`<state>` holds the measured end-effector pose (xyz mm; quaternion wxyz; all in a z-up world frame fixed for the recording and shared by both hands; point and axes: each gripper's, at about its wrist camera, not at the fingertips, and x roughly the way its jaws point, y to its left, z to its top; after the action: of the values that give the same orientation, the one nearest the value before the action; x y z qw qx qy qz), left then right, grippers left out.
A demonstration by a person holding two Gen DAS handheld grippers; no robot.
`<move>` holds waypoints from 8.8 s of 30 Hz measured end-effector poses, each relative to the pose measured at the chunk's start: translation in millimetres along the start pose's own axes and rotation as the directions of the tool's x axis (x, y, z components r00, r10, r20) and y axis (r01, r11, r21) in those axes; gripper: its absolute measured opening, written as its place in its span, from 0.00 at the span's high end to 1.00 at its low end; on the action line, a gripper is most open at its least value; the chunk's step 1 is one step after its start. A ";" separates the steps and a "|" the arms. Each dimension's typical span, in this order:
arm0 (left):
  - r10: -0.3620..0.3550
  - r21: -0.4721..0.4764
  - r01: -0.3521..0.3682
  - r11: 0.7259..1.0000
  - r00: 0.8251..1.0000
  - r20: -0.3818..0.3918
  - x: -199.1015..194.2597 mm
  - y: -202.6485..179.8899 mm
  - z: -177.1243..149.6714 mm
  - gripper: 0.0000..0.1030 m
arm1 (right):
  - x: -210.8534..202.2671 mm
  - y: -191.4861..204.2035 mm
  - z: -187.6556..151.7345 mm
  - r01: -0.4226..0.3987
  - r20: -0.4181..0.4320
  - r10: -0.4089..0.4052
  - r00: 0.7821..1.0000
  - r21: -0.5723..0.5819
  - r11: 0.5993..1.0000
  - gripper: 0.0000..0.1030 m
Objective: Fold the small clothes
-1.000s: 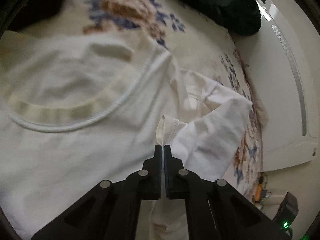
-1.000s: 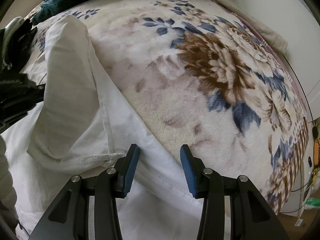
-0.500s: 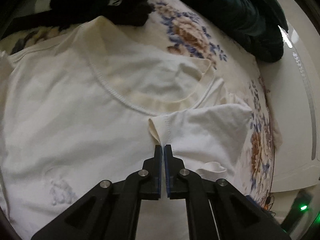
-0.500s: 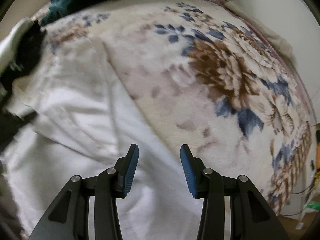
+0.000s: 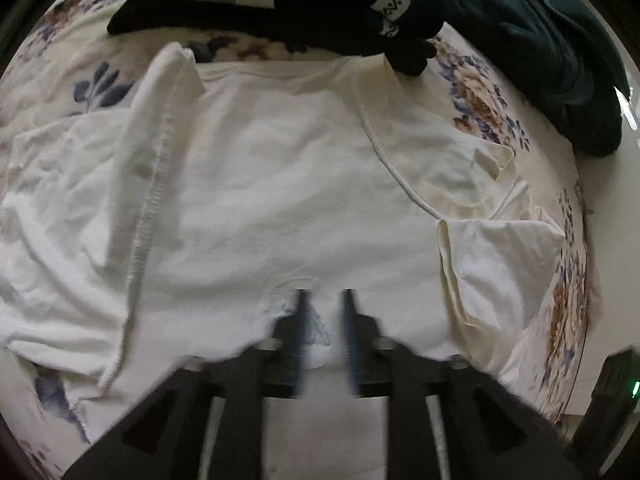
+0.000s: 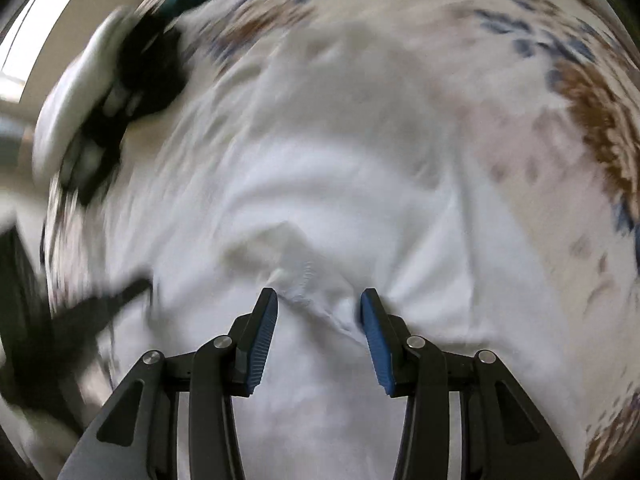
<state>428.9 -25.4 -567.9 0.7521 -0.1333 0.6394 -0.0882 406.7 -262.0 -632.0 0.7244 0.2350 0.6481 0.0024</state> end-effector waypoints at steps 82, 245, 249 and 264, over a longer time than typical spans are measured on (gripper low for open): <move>0.212 -0.097 -0.197 0.976 0.959 0.188 -0.3 121.2 65.1 0.13 | 16.5 75.1 97.5 0.141 0.145 -0.127 0.981 -0.091 0.986 0.99; 0.297 -0.764 -0.190 0.617 0.955 0.002 -134.3 206.5 -391.7 0.37 | 14.0 224.6 117.2 0.012 -0.157 -0.104 0.982 -0.502 0.865 0.51; 0.317 -0.682 -0.206 0.702 0.948 0.040 -130.8 190.3 -351.7 0.37 | 13.2 267.6 125.8 0.069 -0.059 -0.130 0.990 -0.603 0.795 0.51; 0.299 -0.626 -0.256 0.737 0.953 -0.037 -74.9 183.4 -313.6 0.37 | 50.1 333.6 121.0 0.179 0.047 -0.223 0.974 -0.766 0.617 0.99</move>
<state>100.5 143.8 -601.2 0.6905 -0.2804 0.6199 0.2457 628.9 9.4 -558.4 0.7337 -0.1679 0.6268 0.2016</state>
